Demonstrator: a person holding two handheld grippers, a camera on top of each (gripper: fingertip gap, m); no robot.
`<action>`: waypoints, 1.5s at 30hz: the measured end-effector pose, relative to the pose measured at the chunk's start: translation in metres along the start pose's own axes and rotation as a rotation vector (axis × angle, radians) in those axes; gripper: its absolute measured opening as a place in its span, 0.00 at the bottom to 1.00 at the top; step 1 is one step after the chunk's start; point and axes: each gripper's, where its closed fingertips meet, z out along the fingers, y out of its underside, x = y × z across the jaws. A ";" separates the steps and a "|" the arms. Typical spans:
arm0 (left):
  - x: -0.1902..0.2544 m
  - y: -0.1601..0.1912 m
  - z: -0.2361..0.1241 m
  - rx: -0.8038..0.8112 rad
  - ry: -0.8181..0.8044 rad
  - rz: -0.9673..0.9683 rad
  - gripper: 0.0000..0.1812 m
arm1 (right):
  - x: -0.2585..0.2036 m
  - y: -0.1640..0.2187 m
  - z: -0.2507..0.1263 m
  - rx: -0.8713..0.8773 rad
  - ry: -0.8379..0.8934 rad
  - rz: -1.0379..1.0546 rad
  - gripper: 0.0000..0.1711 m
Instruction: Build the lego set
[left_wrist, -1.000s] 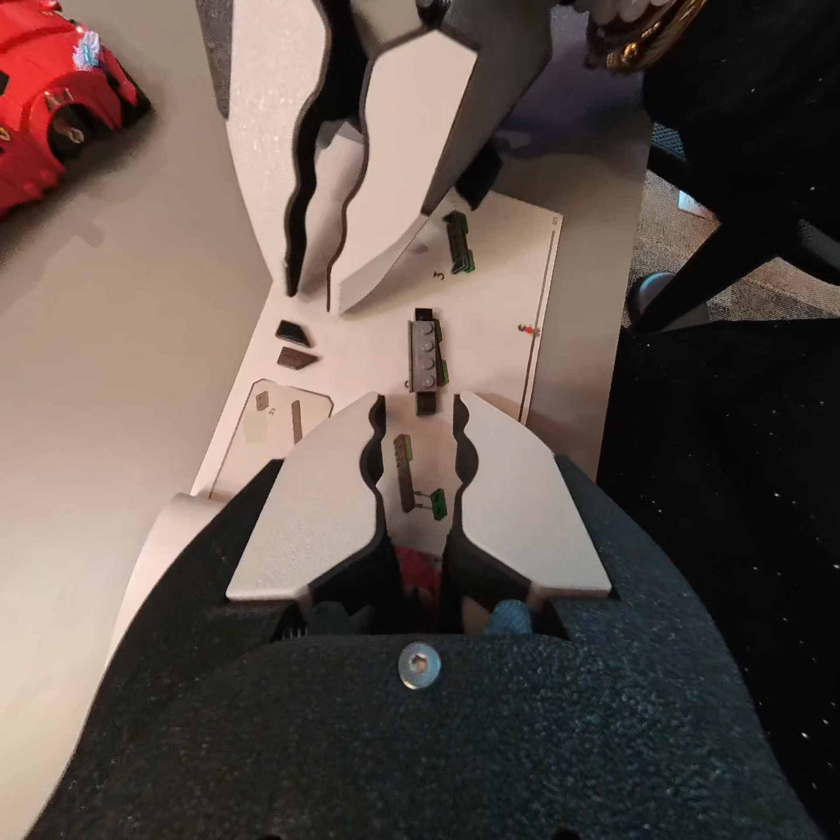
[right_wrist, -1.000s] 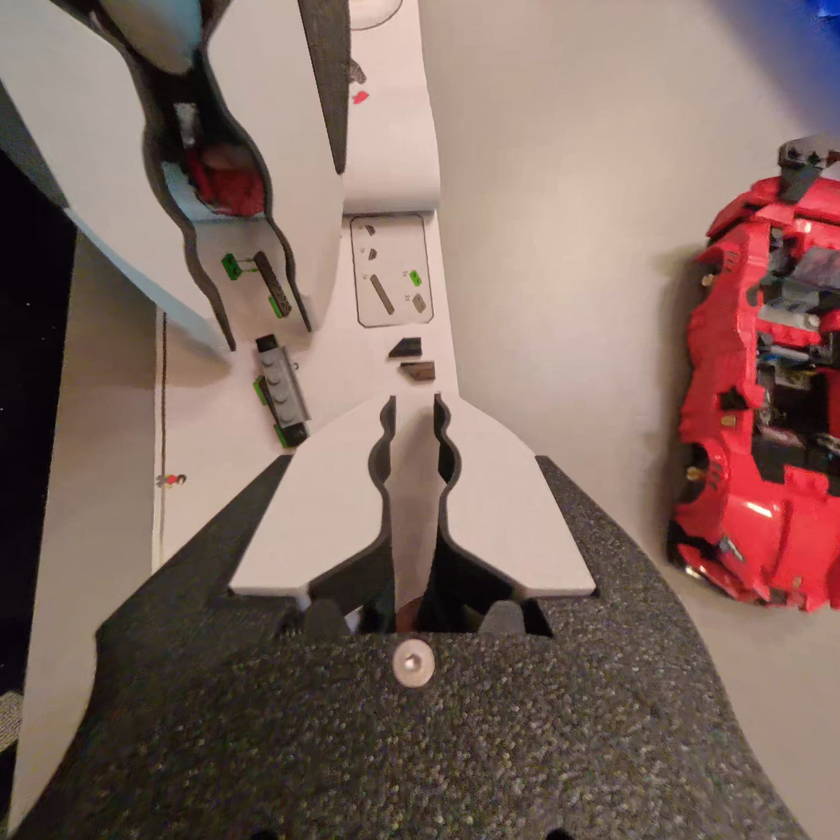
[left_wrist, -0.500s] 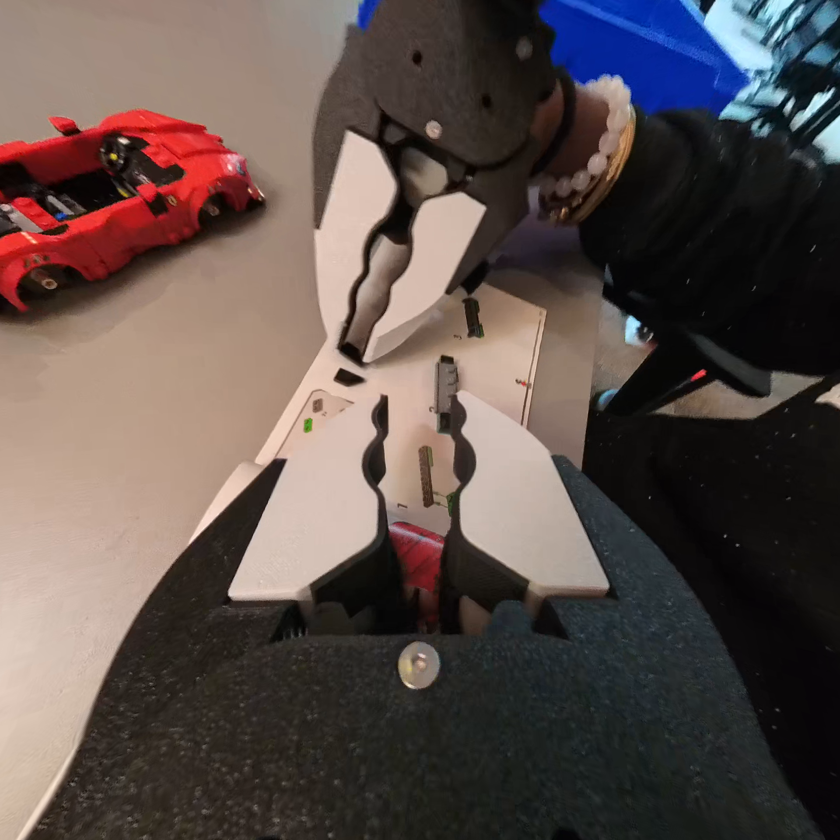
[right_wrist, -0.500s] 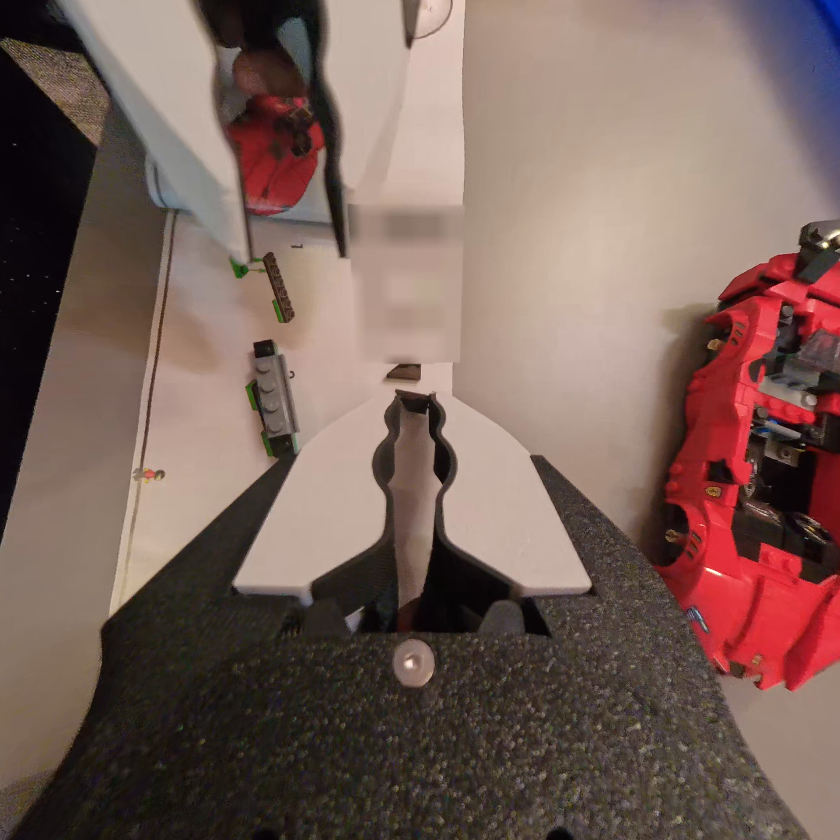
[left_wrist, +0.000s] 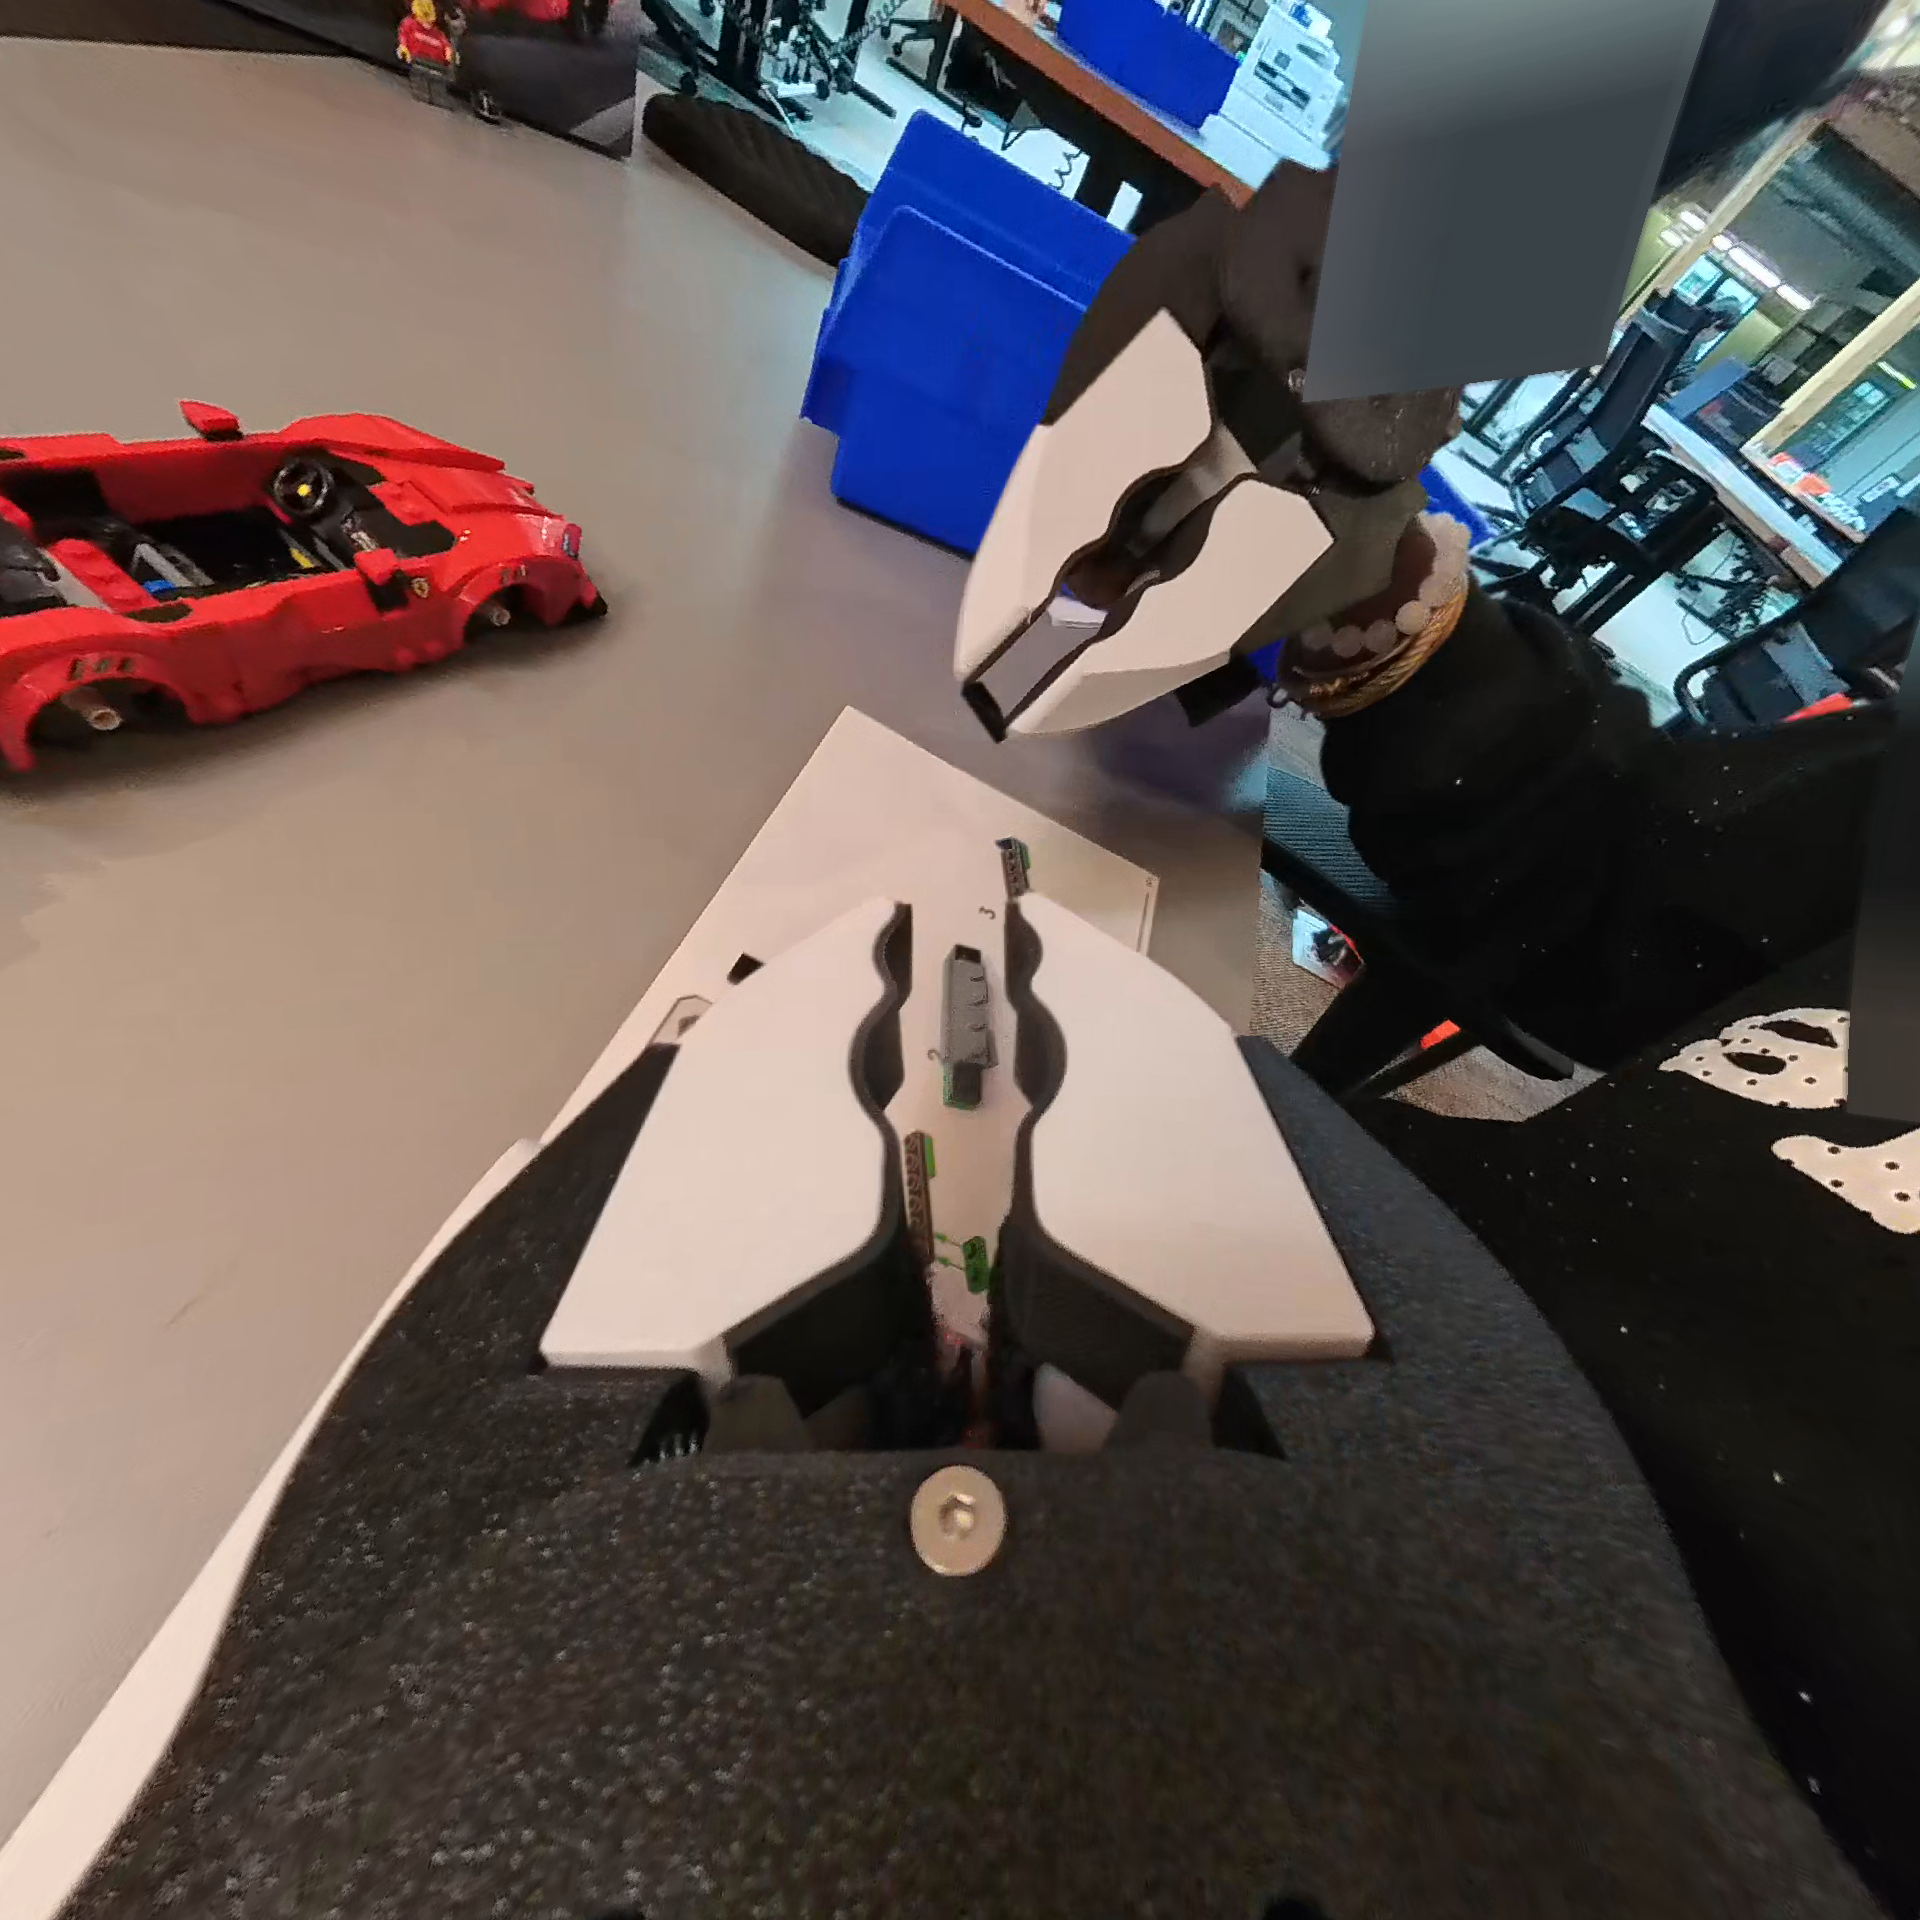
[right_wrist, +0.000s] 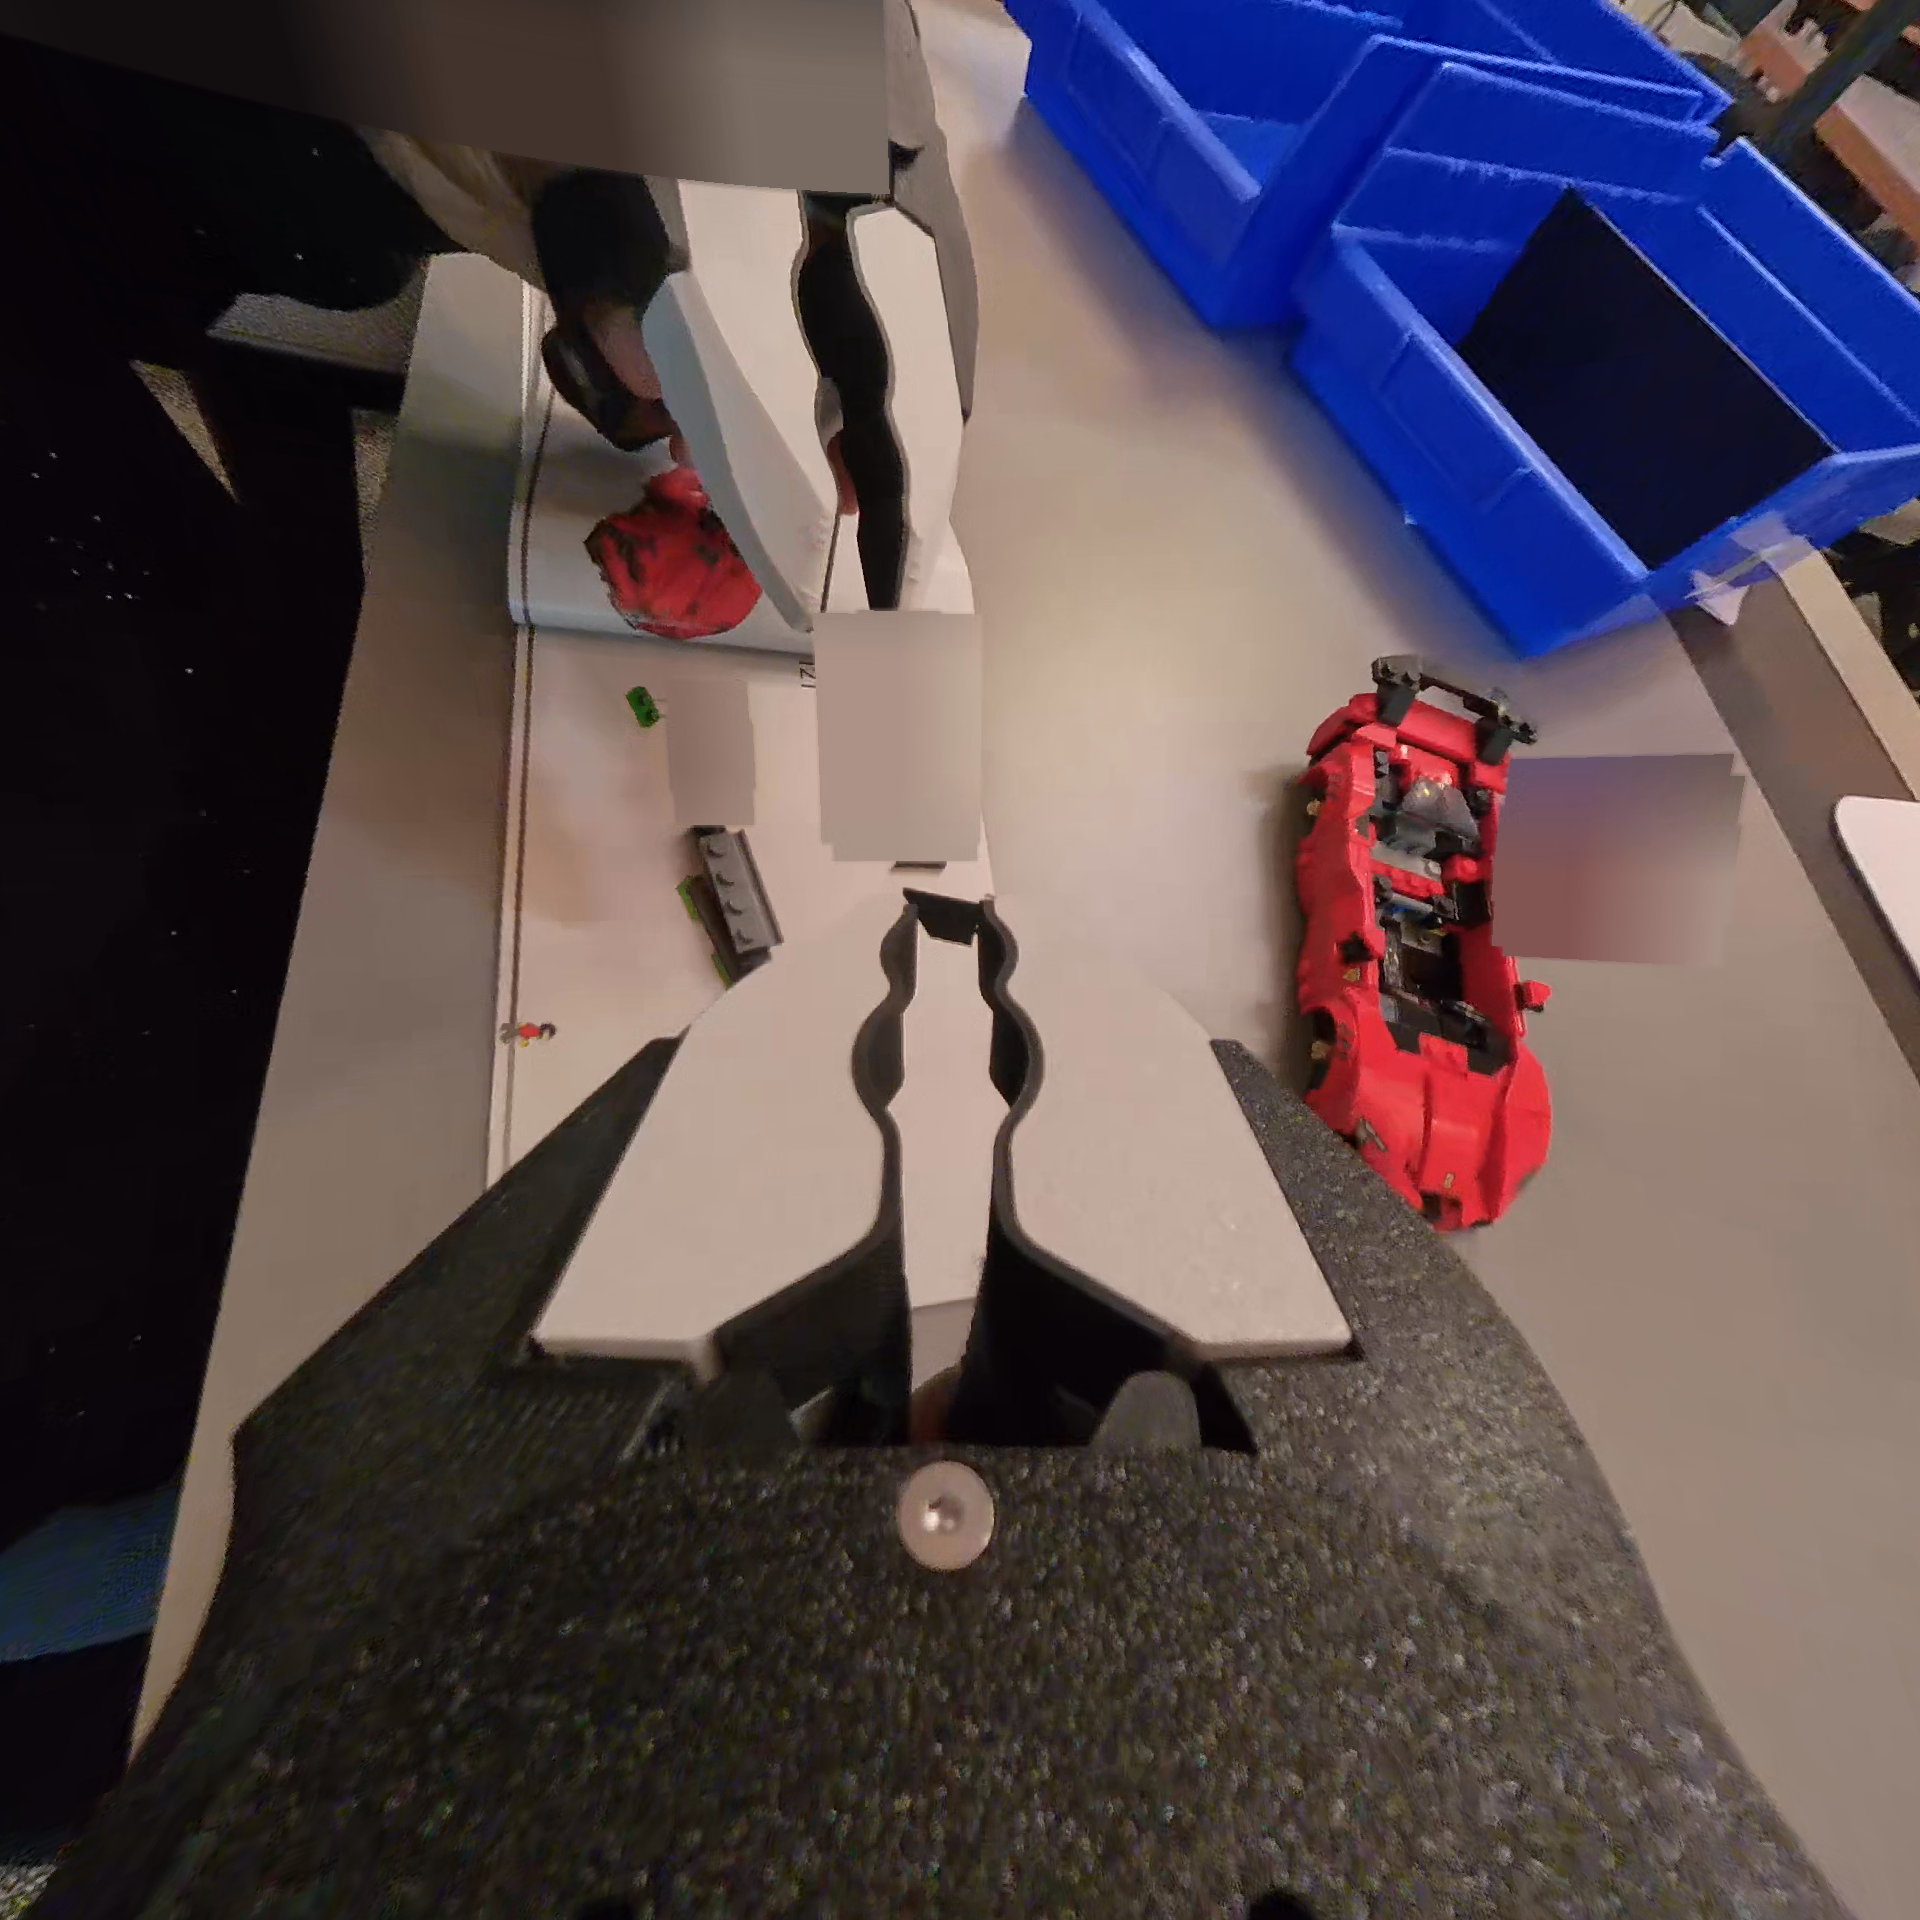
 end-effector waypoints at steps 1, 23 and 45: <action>0.001 0.000 0.001 -0.001 0.003 0.000 0.09 | -0.002 0.002 -0.003 -0.003 0.005 0.005 0.07; 0.002 0.061 0.029 -0.516 -0.042 0.300 0.16 | -0.051 0.067 -0.026 -0.142 -0.023 0.171 0.07; 0.005 0.069 0.032 -0.629 0.107 0.380 0.11 | -0.061 0.068 -0.019 -0.110 -0.059 0.179 0.06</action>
